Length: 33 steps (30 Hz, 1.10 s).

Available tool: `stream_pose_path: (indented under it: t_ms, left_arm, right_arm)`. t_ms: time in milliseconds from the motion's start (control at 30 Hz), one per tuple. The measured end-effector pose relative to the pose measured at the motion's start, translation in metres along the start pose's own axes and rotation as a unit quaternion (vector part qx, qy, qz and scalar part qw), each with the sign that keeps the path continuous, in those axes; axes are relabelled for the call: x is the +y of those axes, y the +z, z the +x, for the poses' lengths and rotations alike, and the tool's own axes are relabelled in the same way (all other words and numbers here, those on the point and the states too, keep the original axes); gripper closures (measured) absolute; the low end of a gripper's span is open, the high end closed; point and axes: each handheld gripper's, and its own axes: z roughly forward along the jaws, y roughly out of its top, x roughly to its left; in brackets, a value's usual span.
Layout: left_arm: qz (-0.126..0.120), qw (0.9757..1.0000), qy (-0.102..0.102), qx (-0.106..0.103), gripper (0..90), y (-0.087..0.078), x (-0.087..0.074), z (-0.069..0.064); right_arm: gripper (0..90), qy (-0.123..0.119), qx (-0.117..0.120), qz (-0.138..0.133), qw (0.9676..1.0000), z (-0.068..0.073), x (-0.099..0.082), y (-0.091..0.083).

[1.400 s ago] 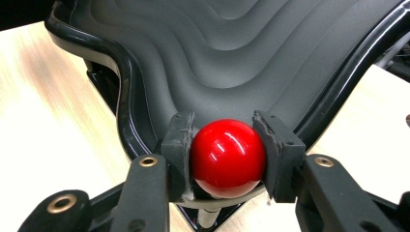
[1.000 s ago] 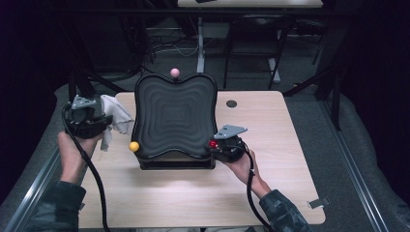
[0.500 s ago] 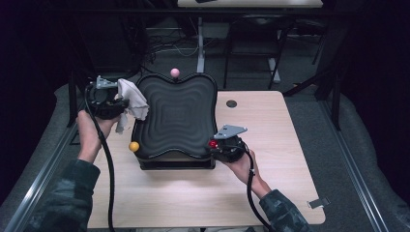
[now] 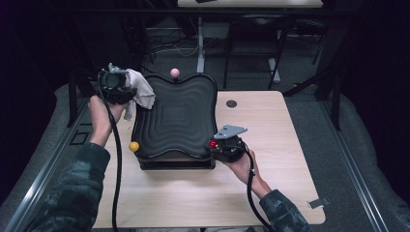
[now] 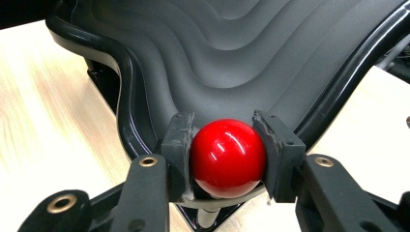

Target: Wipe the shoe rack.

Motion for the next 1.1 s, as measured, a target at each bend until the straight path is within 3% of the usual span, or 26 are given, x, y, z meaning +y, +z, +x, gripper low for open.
stream_pose_path:
  t_ms: [300,633,833,900,1100]
  left_arm:
    - [0.006,0.9995,0.025,0.015,83.1,0.03,0.021,-0.015]
    - [0.018,0.9991,0.001,0.038,83.1,0.059,0.025,-0.003]
    - [0.029,0.9991,-0.013,0.029,83.1,0.073,0.015,0.004]
    - [0.022,0.9993,-0.021,0.022,83.3,0.072,0.012,0.006]
    - [0.034,0.9991,-0.023,0.012,83.5,0.07,0.009,0.01]
  right_arm:
    - [60.0,-0.001,0.0,0.0,1.0,0.0,0.0,0.0]
    - [60.1,-0.004,0.003,0.0,1.0,0.0,0.0,0.0]
    - [60.1,-0.004,0.003,-0.001,1.0,0.0,0.0,0.0]
    - [60.1,-0.004,0.003,-0.002,1.0,0.0,0.0,0.0]
    - [60.1,-0.004,0.003,-0.001,1.0,0.0,0.0,0.0]
